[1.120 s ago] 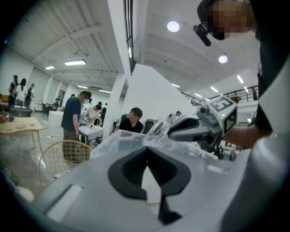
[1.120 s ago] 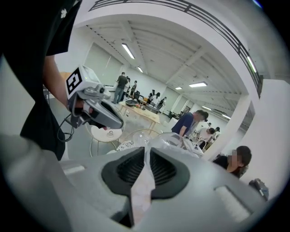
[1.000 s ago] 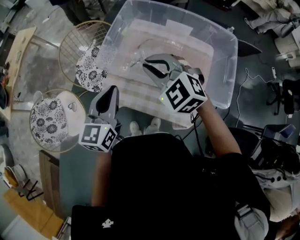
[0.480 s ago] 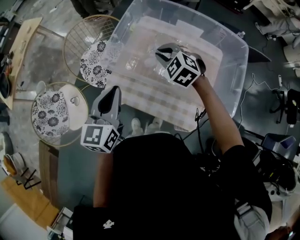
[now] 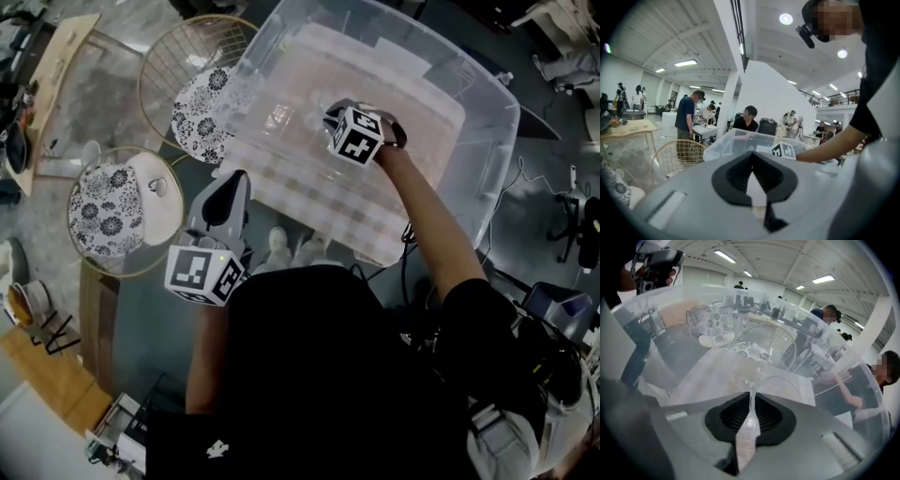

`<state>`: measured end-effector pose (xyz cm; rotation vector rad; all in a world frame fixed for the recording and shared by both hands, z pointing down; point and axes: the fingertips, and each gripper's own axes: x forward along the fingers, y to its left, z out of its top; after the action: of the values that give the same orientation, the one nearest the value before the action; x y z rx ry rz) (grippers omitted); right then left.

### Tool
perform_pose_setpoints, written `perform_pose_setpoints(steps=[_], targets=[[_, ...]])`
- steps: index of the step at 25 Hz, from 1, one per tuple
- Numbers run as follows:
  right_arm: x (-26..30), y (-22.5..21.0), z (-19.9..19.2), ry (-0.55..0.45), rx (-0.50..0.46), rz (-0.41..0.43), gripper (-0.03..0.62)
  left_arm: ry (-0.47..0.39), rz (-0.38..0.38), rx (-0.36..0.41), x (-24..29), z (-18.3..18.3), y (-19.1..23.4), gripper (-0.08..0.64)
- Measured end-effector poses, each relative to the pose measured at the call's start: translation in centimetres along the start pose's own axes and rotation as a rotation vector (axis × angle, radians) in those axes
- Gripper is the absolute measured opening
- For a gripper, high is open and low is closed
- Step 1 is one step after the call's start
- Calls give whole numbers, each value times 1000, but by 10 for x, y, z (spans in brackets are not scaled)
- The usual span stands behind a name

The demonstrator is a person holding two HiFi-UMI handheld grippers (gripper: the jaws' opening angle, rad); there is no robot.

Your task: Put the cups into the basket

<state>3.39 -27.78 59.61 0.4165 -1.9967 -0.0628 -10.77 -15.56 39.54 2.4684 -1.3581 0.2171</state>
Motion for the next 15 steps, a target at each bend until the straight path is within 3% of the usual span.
perform_pose_setpoints(steps=[15], targets=[[67, 28, -19, 88, -43, 105, 34, 19, 26, -1, -5, 3, 1, 5]])
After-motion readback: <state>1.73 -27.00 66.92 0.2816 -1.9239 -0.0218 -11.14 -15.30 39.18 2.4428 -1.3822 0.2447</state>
